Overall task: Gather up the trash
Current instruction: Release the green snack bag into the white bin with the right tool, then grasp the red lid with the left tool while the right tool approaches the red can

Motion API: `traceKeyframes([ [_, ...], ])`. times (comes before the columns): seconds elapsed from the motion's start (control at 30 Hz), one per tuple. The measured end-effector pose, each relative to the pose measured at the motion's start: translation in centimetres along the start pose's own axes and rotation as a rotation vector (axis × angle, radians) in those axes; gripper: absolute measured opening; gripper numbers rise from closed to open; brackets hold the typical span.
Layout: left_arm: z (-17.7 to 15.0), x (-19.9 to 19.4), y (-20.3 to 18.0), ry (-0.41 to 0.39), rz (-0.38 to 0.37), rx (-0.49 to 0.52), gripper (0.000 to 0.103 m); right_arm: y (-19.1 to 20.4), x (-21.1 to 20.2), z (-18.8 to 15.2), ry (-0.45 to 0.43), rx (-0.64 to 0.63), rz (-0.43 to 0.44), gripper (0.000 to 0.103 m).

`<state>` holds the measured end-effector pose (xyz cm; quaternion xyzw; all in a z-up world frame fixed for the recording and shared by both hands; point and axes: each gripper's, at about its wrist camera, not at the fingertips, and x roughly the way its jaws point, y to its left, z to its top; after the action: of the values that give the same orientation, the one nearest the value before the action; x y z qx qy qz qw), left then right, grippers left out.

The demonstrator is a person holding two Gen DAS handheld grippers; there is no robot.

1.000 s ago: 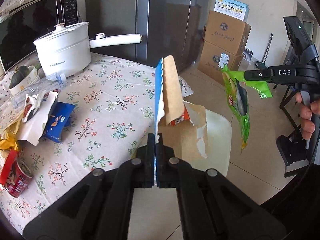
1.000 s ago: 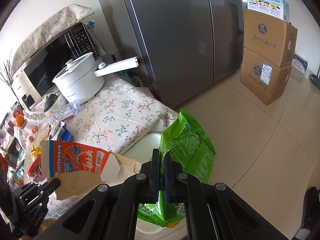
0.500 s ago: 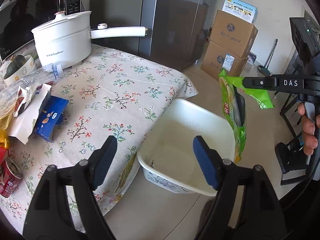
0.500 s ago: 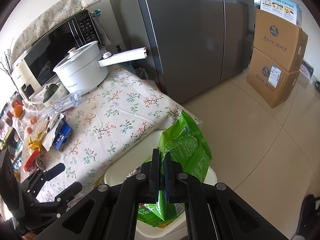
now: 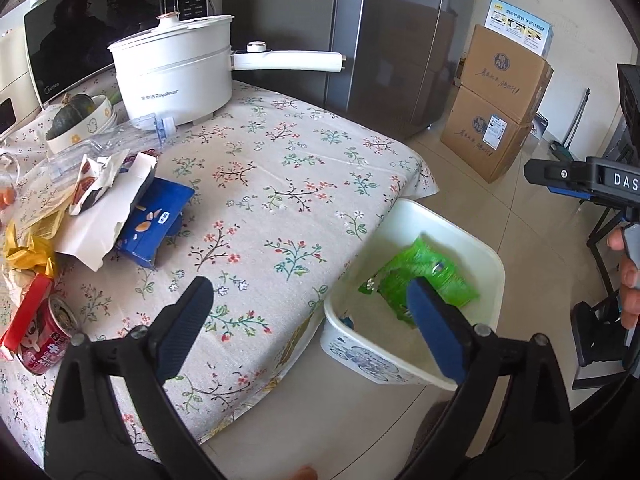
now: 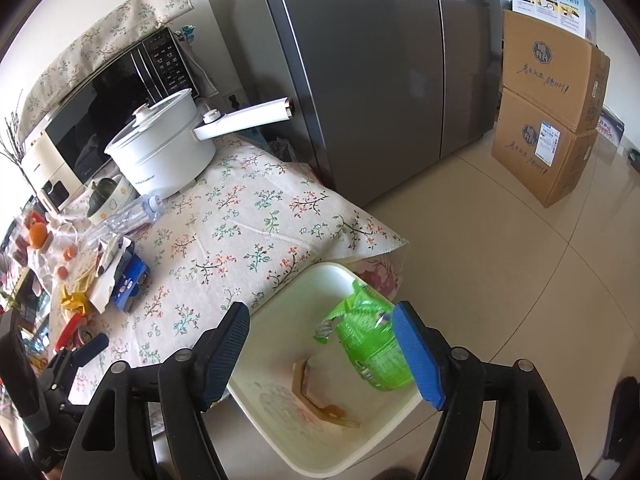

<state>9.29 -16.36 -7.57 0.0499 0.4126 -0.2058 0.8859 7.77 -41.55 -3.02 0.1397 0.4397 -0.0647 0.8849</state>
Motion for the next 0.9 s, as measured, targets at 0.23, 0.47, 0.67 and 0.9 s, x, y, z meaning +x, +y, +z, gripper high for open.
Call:
traceKeyframes([
  [0.23,0.1,-0.9,2.2,-0.005,0.047,-0.031,0.099,0.5,0.1,0.2,0.001,0.003,0.001,0.081],
  [0.47,-0.2,-2.1,5.1,-0.015,0.114,-0.066,0.099,2.4,0.6,0.6,0.005,-0.022,0.007,0.083],
  [0.67,-0.9,-3.4,8.6,-0.020,0.161,-0.124,0.099,5.1,1.2,0.8,0.009,-0.053,0.027,0.083],
  [0.9,-2.0,-4.8,13.1,-0.022,0.217,-0.188,0.099,8.5,1.9,0.9,0.016,-0.091,0.052,0.083],
])
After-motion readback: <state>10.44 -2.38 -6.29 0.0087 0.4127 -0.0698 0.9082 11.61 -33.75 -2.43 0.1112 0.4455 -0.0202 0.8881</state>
